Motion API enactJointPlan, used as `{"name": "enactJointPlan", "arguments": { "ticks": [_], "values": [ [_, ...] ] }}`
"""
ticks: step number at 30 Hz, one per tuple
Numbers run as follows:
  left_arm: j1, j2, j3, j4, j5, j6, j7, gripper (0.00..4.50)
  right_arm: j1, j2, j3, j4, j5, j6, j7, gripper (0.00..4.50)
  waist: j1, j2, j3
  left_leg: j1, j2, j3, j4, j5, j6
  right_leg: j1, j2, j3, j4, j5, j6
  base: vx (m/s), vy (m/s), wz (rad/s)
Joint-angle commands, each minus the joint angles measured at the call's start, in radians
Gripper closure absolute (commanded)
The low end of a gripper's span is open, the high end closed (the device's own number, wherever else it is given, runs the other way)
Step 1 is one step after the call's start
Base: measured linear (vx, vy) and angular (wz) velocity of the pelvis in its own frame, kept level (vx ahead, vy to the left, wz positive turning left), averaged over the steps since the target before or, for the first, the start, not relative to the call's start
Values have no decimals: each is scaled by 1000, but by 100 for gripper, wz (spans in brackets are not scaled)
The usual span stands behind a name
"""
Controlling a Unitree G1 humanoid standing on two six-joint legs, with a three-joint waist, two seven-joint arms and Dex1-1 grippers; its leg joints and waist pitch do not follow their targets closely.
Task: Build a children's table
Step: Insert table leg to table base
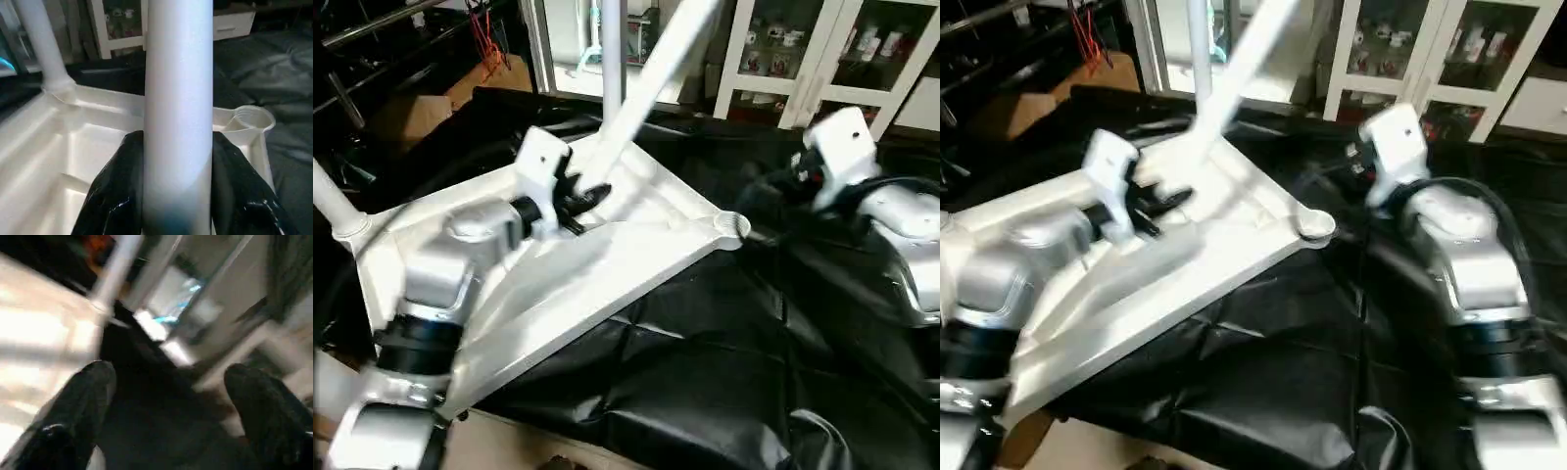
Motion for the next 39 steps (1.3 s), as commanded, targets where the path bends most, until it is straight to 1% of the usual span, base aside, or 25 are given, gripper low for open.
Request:
{"name": "enactJointPlan", "arguments": {
  "ticks": [1, 2, 3, 4, 6, 7, 8, 9, 10, 11, 12, 13, 15, 17, 19, 20, 24, 25, 29, 30, 32, 33, 34, 36, 39],
  "values": [
    [-21, 19, -17, -1, 21, -29, -36, 303, -32, -30, 51, 15, -120, -150, -44, 23, -1, -19, -89, 22, 33, -10, -39, 87, 67, 50, -60, 37, -44, 232, -249, 0, 0, 0],
    [-15, 44, -45, -20, 30, -45, -82, 303, -54, -42, 82, 25, -182, -222, -90, 23, -2, -16, -87, 17, 31, -10, -34, 105, 88, 45, -59, 37, -40, 267, -253, 0, 0, 0],
    [-2, 74, -82, -48, 44, -54, -130, 303, -86, -50, 122, 40, -256, -286, -144, 3, -4, -11, -87, 15, 28, -9, -32, 103, 97, 46, -59, 36, -38, 274, -257, 0, 0, 0],
    [10, 97, -113, -71, 60, -69, -165, 303, -114, -59, 157, 47, -327, -328, -198, 3, -7, -15, -86, 16, 31, -10, -34, 92, 104, 45, -60, 35, -39, 260, -264, 0, 0, 0],
    [21, 130, -144, -83, 85, -84, -198, 303, -164, -77, 213, 60, -453, -365, -293, 1, -13, -10, -81, 20, 35, -10, -36, 70, 101, 43, -61, 34, -43, 211, -278, 0, 0, 0],
    [22, 138, -150, -82, 91, -88, -205, 303, -178, -81, 228, 64, -485, -370, -313, 1, -16, -11, -80, 20, 34, -9, -36, 57, 100, 43, -60, 35, -44, 202, -281, 0, 0, 0],
    [22, 140, -148, -78, 93, -89, -206, 303, -194, -80, 241, 77, -508, -373, -316, 0, -16, -2, -79, 21, 35, -9, -37, 30, 90, 44, -61, 36, -45, 183, -286, 0, 0, 0],
    [21, 140, -145, -74, 93, -91, -207, 303, -204, -78, 249, 87, -521, -376, -315, 0, -19, -5, -79, 21, 36, -9, -38, 11, 83, 47, -59, 37, -46, 180, -285, 0, 0, 0],
    [17, 144, -149, -71, 99, -102, -213, 303, -222, -70, 259, 122, -540, -392, -308, 0, -19, 2, -79, 23, 37, -10, -38, 3, 79, 46, -60, 36, -45, 179, -286, 0, 0, 0],
    [14, 148, -153, -71, 105, -112, -221, 303, -242, -63, 270, 164, -572, -410, -318, 0, -21, -2, -80, 23, 37, -9, -39, -12, 73, 46, -58, 37, -47, 182, -289, 0, 0, 0],
    [12, 149, -156, -74, 107, -115, -224, 303, -253, -59, 277, 189, -585, -418, -319, 0, -21, -1, -81, 24, 38, -9, -38, -11, 71, 45, -58, 37, -45, 186, -294, 0, 0, 0],
    [9, 150, -161, -81, 108, -118, -233, 303, -272, -52, 294, 233, -610, -424, -322, 0, -21, 3, -83, 24, 37, -10, -37, -4, 68, 46, -57, 36, -42, 205, -299, 0, 0, 0],
    [8, 151, -163, -87, 106, -118, -242, 304, -285, -50, 307, 265, -628, -431, -336, 0, -20, 1, -83, 21, 34, -9, -35, 5, 68, 47, -54, 36, -40, 232, -306, 0, 0, 0],
    [8, 161, -167, -96, 104, -120, -263, 304, -309, -51, 329, 321, -660, -438, -359, 0, -16, 4, -87, 21, 34, -10, -32, 38, 74, 49, -54, 36, -35, 286, -305, 0, 0, 0],
    [9, 165, -167, -97, 106, -124, -272, 304, -318, -53, 335, 342, -675, -444, -370, 0, -17, 2, -87, 19, 33, -9, -30, 43, 78, 50, -53, 36, -32, 309, -304, 0, 0, 0],
    [7, 168, -163, -94, 108, -126, -271, 304, -322, -59, 337, 355, -681, -444, -371, 0, -18, -1, -87, 18, 32, -9, -30, 37, 78, 51, -53, 36, -32, 306, -305, 0, 0, 0],
    [-2, 179, -142, -74, 124, -134, -264, 304, -346, -71, 344, 424, -723, -471, -391, 0, -20, -1, -83, 20, 33, -8, -31, -4, 69, 49, -53, 36, -37, 246, -304, 0, 0, 0],
    [-4, 182, -139, -68, 127, -135, -264, 304, -352, -72, 348, 443, -732, -481, -400, 0, -21, -4, -82, 20, 35, -7, -32, -17, 64, 49, -53, 37, -38, 229, -302, 0, 0, 0],
    [-3, 185, -131, -62, 131, -139, -266, 304, -358, -74, 354, 474, -745, -511, -428, 0, -22, -3, -83, 20, 33, -7, -31, -21, 57, 48, -53, 37, -37, 222, -299, 0, 0, 0],
    [-1, 187, -132, -60, 134, -144, -265, 304, -357, -72, 356, 479, -749, -511, -432, 18, -22, -1, -83, 19, 33, -8, -30, -20, 60, 48, -52, 37, -35, 229, -299, 0, 0, 0],
    [-2, 191, -133, -58, 136, -146, -268, 304, -357, -69, 357, 483, -749, -512, -432, 18, -22, -4, -84, 19, 33, -7, -29, -16, 64, 48, -52, 38, -34, 241, -296, 0, 0, 0],
    [-6, 190, -132, -52, 139, -149, -266, 304, -360, -67, 356, 490, -750, -517, -434, 39, -21, -3, -84, 18, 33, -7, -29, -16, 65, 48, -52, 38, -34, 242, -296, 0, 0, 0],
    [-9, 189, -130, -46, 143, -153, -262, 304, -361, -65, 355, 494, -750, -520, -434, 39, -22, -4, -84, 17, 32, -7, -28, -16, 67, 47, -51, 38, -34, 244, -296, 0, 0, 0],
    [-19, 186, -127, -24, 159, -170, -249, 304, -367, -55, 354, 510, -753, -531, -437, 65, -22, -4, -85, 17, 31, -7, -27, -15, 69, 48, -50, 37, -33, 244, -296, 0, 0, 0],
    [-21, 186, -125, -20, 161, -172, -248, 304, -369, -53, 354, 514, -754, -533, -437, 82, -21, -4, -85, 18, 33, -7, -27, -18, 68, 47, -51, 37, -33, 239, -296, 0, 0, 0]
  ]
}}
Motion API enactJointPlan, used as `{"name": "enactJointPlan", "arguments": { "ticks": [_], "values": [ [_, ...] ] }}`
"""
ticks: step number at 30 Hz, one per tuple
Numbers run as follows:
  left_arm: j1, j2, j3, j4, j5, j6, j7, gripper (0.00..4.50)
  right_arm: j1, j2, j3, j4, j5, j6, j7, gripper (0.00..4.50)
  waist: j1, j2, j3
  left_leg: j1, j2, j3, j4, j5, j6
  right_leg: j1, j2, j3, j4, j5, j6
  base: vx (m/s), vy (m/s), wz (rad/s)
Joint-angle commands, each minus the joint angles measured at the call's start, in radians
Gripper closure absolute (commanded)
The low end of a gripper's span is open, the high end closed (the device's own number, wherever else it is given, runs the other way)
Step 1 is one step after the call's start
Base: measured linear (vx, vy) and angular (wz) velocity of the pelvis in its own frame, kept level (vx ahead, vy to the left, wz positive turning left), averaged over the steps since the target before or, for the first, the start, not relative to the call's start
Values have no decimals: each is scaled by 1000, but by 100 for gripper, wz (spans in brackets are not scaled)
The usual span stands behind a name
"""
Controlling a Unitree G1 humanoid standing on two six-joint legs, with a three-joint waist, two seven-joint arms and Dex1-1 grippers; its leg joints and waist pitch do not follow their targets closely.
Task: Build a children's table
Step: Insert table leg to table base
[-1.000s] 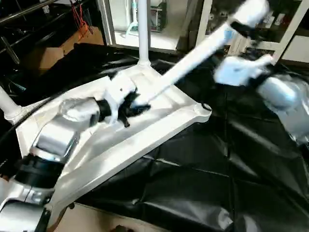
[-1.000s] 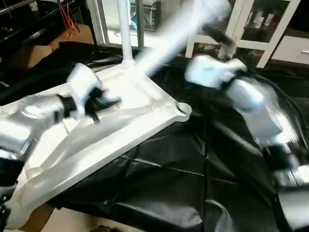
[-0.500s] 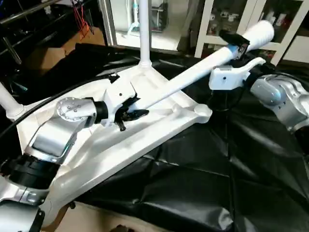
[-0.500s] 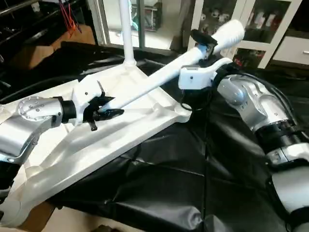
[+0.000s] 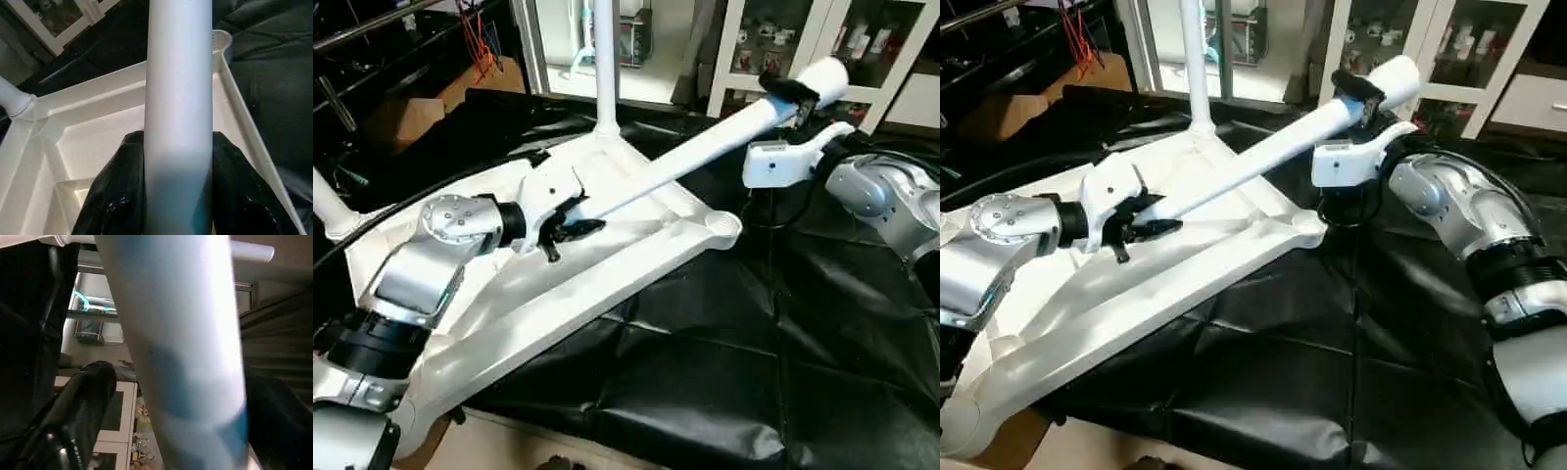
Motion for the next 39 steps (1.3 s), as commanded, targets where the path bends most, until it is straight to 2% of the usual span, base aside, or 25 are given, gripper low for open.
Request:
{"name": "enactJointPlan", "arguments": {
  "ticks": [1, 10, 17, 25, 26, 30, 31, 39],
  "values": [
    [-27, 16, 40, 1, 0, -16, 13, 304, -19, 4, 3, 9, -7, -11, -4, 100, -1, -8, -84, 25, 28, -7, -45, -13, 61, 57, -54, 38, -54, 241, -290, 0, 0, 0],
    [-51, 24, 52, 36, 26, -44, 21, 304, -31, 10, 5, 53, 0, -41, 5, 161, -3, -8, -84, 25, 28, -7, -45, -21, 62, 56, -54, 37, -55, 233, -293, 0, 0, 0],
    [-53, 18, 54, 38, 28, -59, 20, 304, -36, 15, 4, 72, 2, -57, 6, 230, -4, -6, -84, 25, 28, -7, -45, -26, 58, 55, -54, 37, -53, 231, -293, 0, 0, 0],
    [-56, 16, 50, 30, 29, -147, -16, 304, -31, 16, 1, 105, 18, -86, 20, 248, -3, -7, -85, 24, 28, -7, -44, -21, 66, 55, -56, 37, -53, 240, -293, 0, 0, 0],
    [-55, 13, 52, 27, 14, -140, -31, 248, -30, 16, 1, 108, 19, -85, 20, 248, -3, -8, -85, 25, 28, -7, -44, -23, 67, 54, -56, 37, -53, 237, -293, 0, 0, 0],
    [-56, 1, 67, 0, -7, -131, -27, 217, -25, 17, -8, 129, 33, -78, 38, 251, -2, -8, -85, 24, 29, -6, -44, -28, 65, 55, -56, 37, -53, 240, -304, 0, 0, 0],
    [-57, -4, 72, -4, -12, -136, -25, 205, -24, 17, -12, 136, 38, -75, 44, 252, -2, -5, -85, 26, 30, -6, -43, -33, 65, 54, -56, 36, -53, 239, -305, 0, 0, 0],
    [-94, -52, 140, -37, -85, -163, -11, 153, -13, 14, -10, 216, 44, -13, 128, 254, -1, -9, -84, 23, 29, -5, -42, -44, 71, 55, -56, 36, -54, 219, -317, 0, 0, 0]
  ]
}}
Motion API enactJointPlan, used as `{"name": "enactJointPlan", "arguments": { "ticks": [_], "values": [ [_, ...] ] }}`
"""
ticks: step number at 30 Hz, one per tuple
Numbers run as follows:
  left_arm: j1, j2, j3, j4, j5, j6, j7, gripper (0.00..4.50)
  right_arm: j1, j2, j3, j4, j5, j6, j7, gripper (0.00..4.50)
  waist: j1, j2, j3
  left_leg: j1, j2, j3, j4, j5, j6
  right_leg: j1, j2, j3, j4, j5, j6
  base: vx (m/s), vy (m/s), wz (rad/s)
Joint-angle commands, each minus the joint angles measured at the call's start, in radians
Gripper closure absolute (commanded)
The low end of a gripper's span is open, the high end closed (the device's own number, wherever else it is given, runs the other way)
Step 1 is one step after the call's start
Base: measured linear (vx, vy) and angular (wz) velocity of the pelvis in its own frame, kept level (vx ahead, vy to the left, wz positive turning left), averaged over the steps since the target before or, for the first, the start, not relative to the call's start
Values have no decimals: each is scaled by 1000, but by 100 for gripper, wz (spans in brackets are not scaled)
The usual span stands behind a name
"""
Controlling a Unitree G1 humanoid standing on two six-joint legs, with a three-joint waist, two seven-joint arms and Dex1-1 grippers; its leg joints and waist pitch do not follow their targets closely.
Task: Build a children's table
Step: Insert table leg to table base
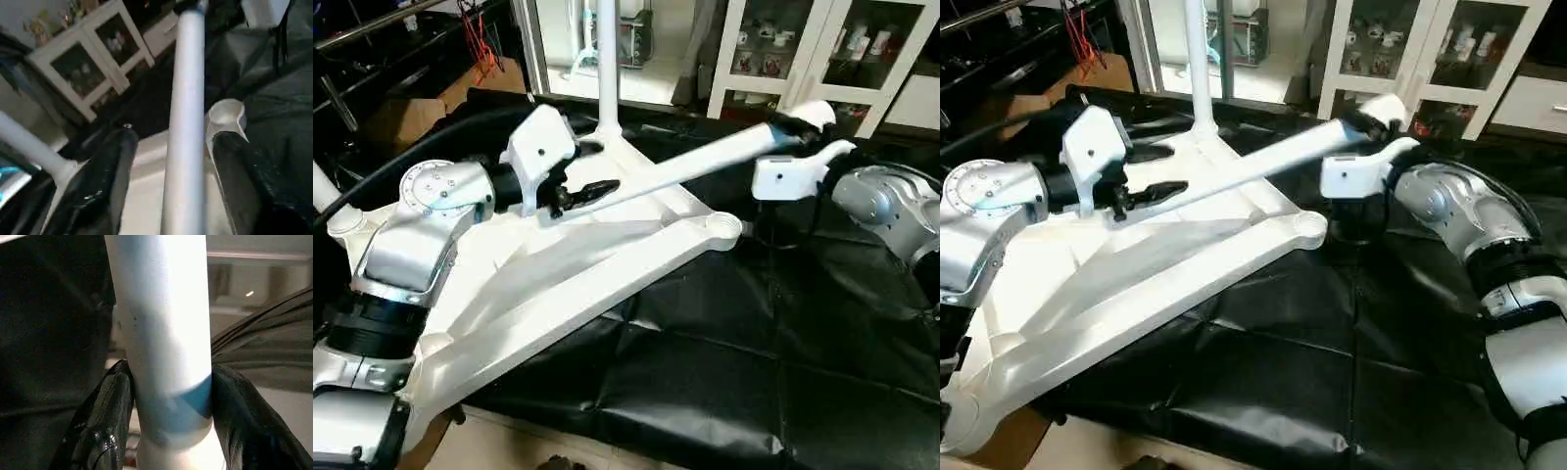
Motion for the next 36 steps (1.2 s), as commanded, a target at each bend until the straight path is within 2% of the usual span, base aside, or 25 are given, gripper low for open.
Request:
{"name": "enactJointPlan", "arguments": {
  "ticks": [1, 3, 5, 6, 7, 8, 9, 11, 12, 13, 14, 15, 16, 17, 18, 21, 22, 23, 25, 27, 29, 30, 33, 34, 36],
  "values": [
    [-47, -14, 48, -25, -34, -24, 27, 141, 9, -5, -14, 40, 22, 32, 44, 254, -1, -12, -84, 25, 30, -5, -48, -42, 69, 55, -55, 36, -57, 218, -317, 0, 0, 0],
    [-99, -60, 121, -29, -94, -8, 90, 125, 26, 10, -75, 115, 100, 95, 101, 254, 3, -19, -84, 27, 30, -2, -47, -48, 76, 55, -56, 37, -58, 216, -330, 0, 0, 0],
    [-127, -85, 162, -32, -127, 5, 125, 109, 36, 22, -125, 157, 162, 132, 132, 254, 5, -19, -85, 23, 30, -2, -45, -44, 83, 58, -56, 37, -54, 230, -334, 0, 0, 0],
    [-134, -97, 195, -45, -162, 52, 150, 103, 41, 60, -250, 181, 305, 213, 169, 254, 7, -18, -86, 24, 32, -4, -45, -38, 83, 56, -55, 35, -53, 231, -335, 0, 0, 0],
    [-135, -100, 204, -49, -173, 67, 157, 100, 42, 72, -289, 188, 350, 238, 179, 255, 5, -21, -86, 21, 31, -2, -45, -34, 88, 59, -56, 35, -51, 241, -333, 0, 0, 0],
    [-108, -115, 241, -80, -208, 109, 196, 100, 42, 130, -498, 188, 580, 348, 190, 255, 4, -22, -86, 20, 35, 1, -45, -37, 106, 62, -58, 37, -46, 268, -330, 0, 0, 0],
    [-103, -118, 245, -84, -211, 111, 203, 100, 43, 135, -518, 186, 603, 356, 189, 255, 4, -23, -86, 18, 37, -2, -46, -33, 113, 63, -60, 36, -44, 276, -329, 0, 0, 0],
    [-88, -134, 267, -98, -226, 116, 232, 100, 56, 155, -576, 174, 672, 376, 187, 257, 8, -20, -89, 22, 38, -1, -42, -20, 116, 53, -55, 31, -47, 260, -330, 0, 0, 0],
    [-84, -140, 274, -103, -231, 113, 240, 100, 61, 159, -585, 168, 684, 380, 189, 258, 9, -15, -87, 22, 36, 0, -42, -23, 112, 49, -55, 30, -51, 230, -336, 0, 0, 0],
    [-77, -159, 293, -113, -250, 121, 270, 100, 74, 182, -620, 142, 734, 368, 178, 259, 10, -14, -87, 24, 37, 1, -42, -41, 102, 46, -57, 29, -55, 187, -338, 0, 0, 0],
    [-69, -176, 308, -123, -258, 128, 302, 100, 92, 209, -651, 105, 787, 348, 180, 259, 9, -15, -84, 24, 37, 3, -44, -68, 91, 47, -60, 32, -57, 154, -335, 0, 0, 0],
    [-40, -216, 327, -132, -247, 159, 383, 100, 140, 267, -679, -12, 880, 263, 176, 259, 9, -15, -83, 26, 39, 0, -47, -82, 88, 47, -62, 32, -61, 133, -329, 0, 0, 0],
    [-40, -216, 327, -132, -247, 159, 383, 100, 140, 267, -679, -12, 880, 263, 176, 260, 10, -16, -80, 28, 45, -2, -51, -111, 84, 45, -67, 32, -64, 106, -314, 0, 0, 0],
    [-1, -255, 331, -122, -206, 183, 463, 100, 198, 318, -659, -166, 952, 167, 184, 260, 7, -15, -81, 28, 43, -3, -53, -117, 78, 44, -65, 30, -67, 75, -301, 0, 0, 0],
    [11, -267, 332, -118, -199, 194, 484, 100, 216, 333, -652, -214, 972, 140, 180, 260, 5, -17, -80, 27, 42, -3, -53, -106, 79, 42, -63, 32, -67, 72, -287, 0, 0, 0],
    [89, -289, 277, -115, -140, 241, 534, 100, 282, 440, -691, -434, 1098, 94, 231, 260, 7, -12, -79, 30, 44, -4, -58, -108, 82, 39, -62, 33, -72, 49, -264, 0, 0, 0],
    [115, -293, 248, -111, -122, 257, 546, 100, 305, 478, -702, -503, 1130, 93, 248, 260, 8, -7, -79, 31, 44, -6, -61, -120, 80, 36, -62, 34, -73, 37, -250, 0, 0, 0],
    [131, -297, 224, -107, -106, 261, 555, 100, 321, 500, -703, -543, 1139, 83, 254, 261, 8, -1, -79, 33, 46, -9, -64, -130, 75, 34, -61, 33, -75, 29, -240, 0, 0, 0],
    [147, -313, 202, -100, -86, 247, 578, 100, 346, 524, -693, -600, 1155, 82, 273, 261, 11, -2, -79, 36, 45, -9, -67, -133, 60, 31, -59, 33, -78, 20, -234, 0, 0, 0],
    [149, -325, 199, -92, -75, 237, 599, 100, 365, 535, -683, -637, 1163, 80, 275, 261, 19, 7, -78, 36, 45, -11, -72, -153, 28, 31, -60, 33, -81, 16, -229, 0, 0, 0],
    [141, -343, 196, -78, -65, 186, 605, 100, 405, 544, -654, -701, 1177, 80, 274, 261, 23, 4, -77, 34, 43, -12, -74, -152, 19, 34, -62, 35, -84, 32, -219, 0, 0, 0],
    [128, -349, 202, -76, -75, 168, 597, 100, 426, 540, -635, -721, 1173, 76, 279, 261, 21, 4, -79, 29, 41, -14, -76, -143, 13, 38, -63, 34, -79, 51, -217, 0, 0, 0],
    [82, -370, 245, -90, -143, 165, 566, 100, 458, 537, -621, -745, 1169, 88, 288, 261, 21, 2, -78, 29, 38, -12, -75, -146, 8, 37, -65, 36, -82, 47, -215, 0, 0, 0],
    [56, -381, 271, -116, -208, 160, 525, 82, 473, 539, -622, -756, 1163, 106, 295, 261, 21, -1, -77, 29, 37, -12, -75, -153, 3, 37, -66, 36, -83, 33, -219, 0, 0, 0],
    [30, -377, 273, -139, -248, 139, 466, 65, 482, 541, -623, -761, 1159, 123, 301, 261, 19, -2, -75, 29, 38, -12, -77, -164, 5, 36, -65, 36, -85, 18, -221, 0, 0, 0]
  ]
}}
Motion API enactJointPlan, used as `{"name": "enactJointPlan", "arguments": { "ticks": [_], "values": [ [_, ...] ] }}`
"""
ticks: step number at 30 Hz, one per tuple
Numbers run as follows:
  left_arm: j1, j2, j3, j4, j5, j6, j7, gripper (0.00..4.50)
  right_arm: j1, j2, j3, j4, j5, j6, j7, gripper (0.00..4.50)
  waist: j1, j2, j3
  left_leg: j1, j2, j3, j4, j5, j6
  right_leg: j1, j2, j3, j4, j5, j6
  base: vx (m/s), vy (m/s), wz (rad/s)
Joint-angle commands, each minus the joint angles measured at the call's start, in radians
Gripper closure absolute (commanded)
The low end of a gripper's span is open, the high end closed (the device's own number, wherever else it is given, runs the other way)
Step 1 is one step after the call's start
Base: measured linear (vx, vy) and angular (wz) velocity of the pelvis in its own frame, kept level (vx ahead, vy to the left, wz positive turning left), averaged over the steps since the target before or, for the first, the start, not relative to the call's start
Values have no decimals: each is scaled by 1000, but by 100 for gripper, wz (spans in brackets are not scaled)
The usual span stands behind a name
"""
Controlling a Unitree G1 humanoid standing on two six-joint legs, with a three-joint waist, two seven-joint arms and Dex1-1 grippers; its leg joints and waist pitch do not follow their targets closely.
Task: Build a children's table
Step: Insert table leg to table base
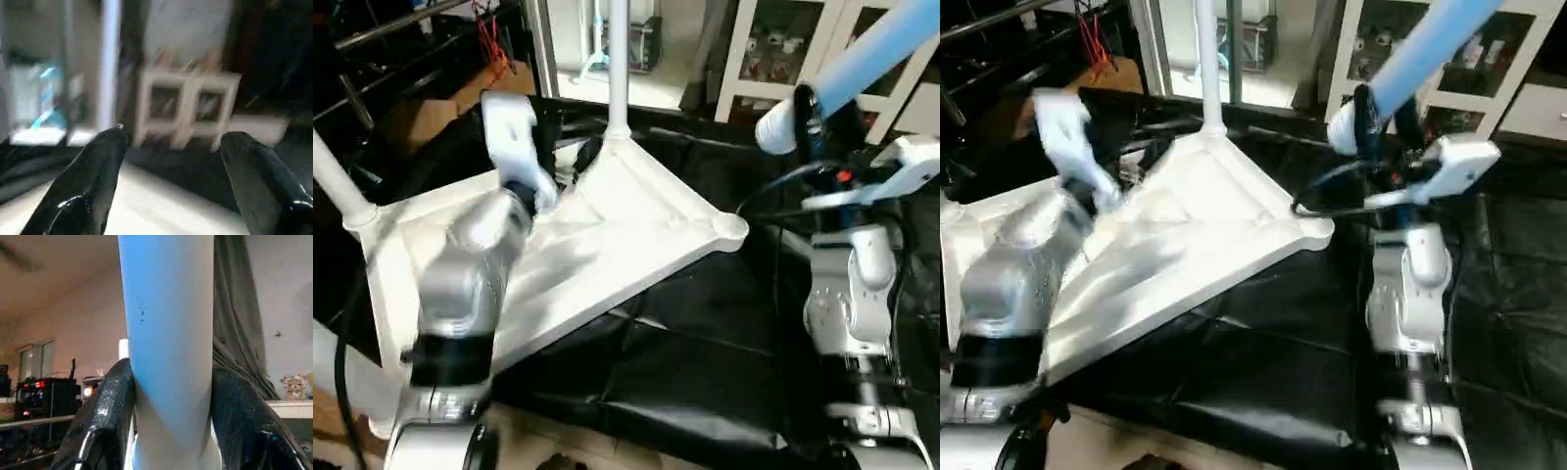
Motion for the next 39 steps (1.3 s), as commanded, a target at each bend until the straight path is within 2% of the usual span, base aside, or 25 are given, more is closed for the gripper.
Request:
{"name": "enactJointPlan", "arguments": {
  "ticks": [1, 2, 5, 6, 7, 9, 11, 13, 14, 17, 18, 19, 22, 23, 24, 28, 29, 31, 32, 35, 36, 38, 39],
  "values": [
    [-47, 46, -40, -66, -59, -28, -171, 65, 9, -16, 18, -31, -29, 49, 19, 261, -1, -13, -73, 26, 31, -16, -83, -153, 15, 37, -66, 39, -90, 13, -222, 0, 0, 0],
    [-70, 92, -113, -94, -63, -20, -293, 62, 12, -33, 41, -23, -65, 81, 23, 261, 2, -8, -73, 27, 30, -17, -84, -137, 21, 35, -67, 39, -89, -5, -217, 0, 0, 0],
    [-77, 109, -155, -108, -70, 2, -358, 25, 12, -42, 59, -22, -89, 105, 16, 261, -2, -6, -72, 27, 31, -15, -83, -111, 19, 35, -64, 38, -85, 18, -220, 0, 0, 0],
    [-77, 109, -155, -108, -70, 2, -358, 22, 12, -42, 59, -22, -89, 105, 16, 261, -2, -9, -71, 25, 30, -13, -82, -104, 24, 37, -67, 39, -86, 27, -224, 0, 0, 0],
    [-99, 75, -163, -103, -126, 53, -377, 16, 11, -51, 92, -29, -117, 123, 12, 261, -4, -9, -71, 25, 28, -11, -81, -101, 26, 37, -66, 40, -86, 28, -227, 0, 0, 0],
    [-128, 23, -164, -78, -163, 84, -368, 7, 7, -58, 124, -31, -157, 142, 4, 261, -3, -12, -72, 25, 28, -9, -80, -96, 24, 39, -66, 40, -87, 27, -234, 0, 0, 0],
    [-128, 23, -164, -78, -163, 84, -368, 0, 7, -58, 124, -31, -157, 142, 4, 261, -1, -12, -73, 25, 29, -10, -79, -90, 26, 41, -66, 40, -88, 28, -236, 0, 0, 0],
    [-147, -1, -163, -43, -162, 79, -348, 0, 3, -62, 140, -31, -187, 142, 6, 261, -3, -14, -71, 24, 29, -11, -80, -97, 31, 40, -64, 40, -89, 26, -230, 0, 0, 0],
    [-166, -12, -158, -6, -161, 70, -336, 0, 1, -65, 151, -37, -211, 143, 7, 261, -3, -11, -72, 27, 29, -11, -79, -99, 29, 40, -63, 40, -90, 25, -229, 0, 0, 0],
    [-184, -23, -144, 22, -170, 71, -320, 0, 0, -71, 160, -46, -231, 136, 12, 261, -4, -13, -72, 25, 27, -11, -79, -97, 28, 42, -62, 40, -91, 29, -227, 0, 0, 0],
    [-202, -38, -117, 41, -199, 82, -311, 0, 0, -78, 171, -54, -255, 130, 15, 261, -4, -10, -72, 24, 28, -13, -79, -94, 32, 43, -63, 40, -89, 37, -229, 0, 0, 0],
    [-218, -52, -87, 53, -235, 100, -301, 0, 1, -86, 182, -60, -274, 122, 16, 261, -4, -12, -73, 24, 28, -12, -78, -91, 31, 44, -63, 40, -90, 47, -232, 0, 0, 0],
    [-232, -66, -57, 58, -273, 122, -294, 0, 3, -95, 193, -65, -290, 115, 14, 261, -3, -14, -73, 25, 28, -12, -77, -88, 39, 45, -63, 39, -87, 65, -242, 0, 0, 0],
    [-237, -66, -51, 60, -277, 123, -290, 0, 5, -98, 199, -63, -301, 110, 13, 261, -2, -8, -73, 25, 28, -12, -77, -90, 42, 44, -63, 39, -87, 63, -245, 0, 0, 0],
    [-237, -66, -51, 60, -277, 123, -290, 0, 5, -98, 199, -63, -301, 110, 13, 261, -3, -11, -72, 24, 28, -12, -77, -93, 46, 44, -63, 39, -89, 60, -245, 0, 0, 0],
    [-256, -69, -30, 68, -284, 95, -285, 0, 10, -107, 207, -51, -332, 97, 9, 261, -1, -11, -71, 25, 31, -12, -79, -105, 44, 42, -63, 39, -91, 34, -243, 0, 0, 0],
    [-275, -70, -3, 75, -318, 81, -296, 0, 13, -113, 207, -39, -349, 90, 5, 261, 0, -11, -71, 26, 30, -12, -78, -104, 39, 43, -63, 39, -91, 35, -244, 0, 0, 0],
    [-285, -70, 19, 80, -342, 78, -297, 27, 14, -118, 207, -35, -363, 89, -1, 261, 0, -12, -71, 26, 29, -12, -79, -104, 36, 44, -62, 40, -90, 40, -246, 0, 0, 0],
    [-286, -68, 25, 83, -348, 89, -292, 34, 15, -118, 207, -37, -367, 91, -4, 261, -1, -8, -71, 26, 29, -13, -79, -104, 36, 44, -62, 39, -90, 49, -248, 0, 0, 0],
    [-286, -59, 31, 92, -341, 97, -290, 48, 16, -120, 209, -39, -372, 93, -9, 261, -2, -12, -70, 25, 28, -12, -79, -104, 44, 45, -62, 40, -90, 56, -248, 0, 0, 0],
    [-286, -58, 32, 93, -339, 97, -289, 73, 16, -120, 209, -39, -373, 93, -9, 261, -1, -10, -70, 25, 28, -12, -78, -103, 47, 45, -63, 40, -91, 52, -248, 0, 0, 0],
    [-284, -61, 41, 101, -337, 85, -281, 77, 16, -121, 212, -39, -376, 93, -7, 261, -2, -10, -71, 26, 30, -13, -78, -100, 48, 45, -63, 39, -89, 60, -250, 0, 0, 0],
    [-282, -63, 43, 105, -334, 72, -276, 81, 15, -122, 214, -36, -384, 91, -4, 261, -2, -15, -70, 26, 30, -12, -79, -100, 50, 45, -62, 40, -90, 60, -250, 0, 0, 0]
  ]
}}
